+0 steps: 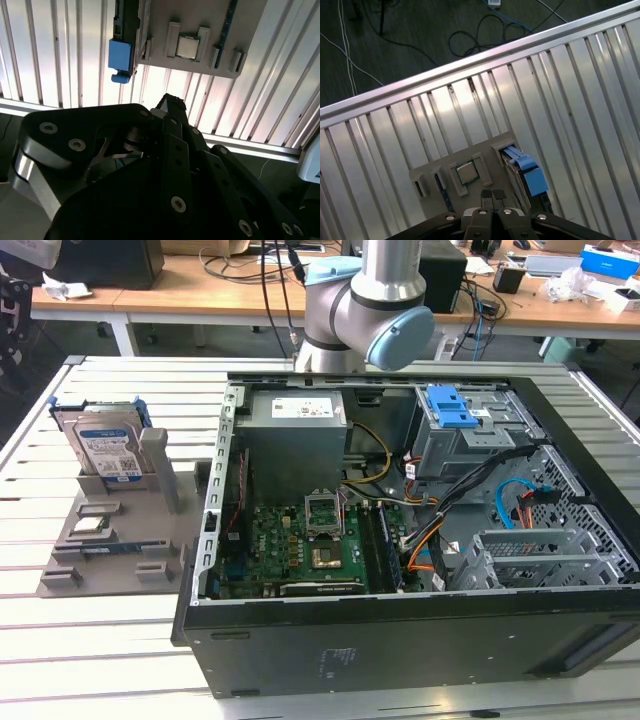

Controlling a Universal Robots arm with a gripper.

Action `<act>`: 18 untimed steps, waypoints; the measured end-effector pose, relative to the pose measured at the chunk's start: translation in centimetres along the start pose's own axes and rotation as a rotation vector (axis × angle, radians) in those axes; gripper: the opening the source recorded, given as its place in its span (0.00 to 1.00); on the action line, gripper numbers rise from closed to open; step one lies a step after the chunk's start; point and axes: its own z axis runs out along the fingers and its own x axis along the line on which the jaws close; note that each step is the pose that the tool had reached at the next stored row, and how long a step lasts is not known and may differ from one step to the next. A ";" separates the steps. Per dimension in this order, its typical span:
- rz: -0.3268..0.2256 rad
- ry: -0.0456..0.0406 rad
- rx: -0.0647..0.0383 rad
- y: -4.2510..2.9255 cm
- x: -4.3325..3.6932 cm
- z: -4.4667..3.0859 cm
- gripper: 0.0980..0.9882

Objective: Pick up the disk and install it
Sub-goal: 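Pick up the disk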

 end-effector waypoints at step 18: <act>-0.154 0.0064 -0.019 -0.19 -0.07 0.00 0.01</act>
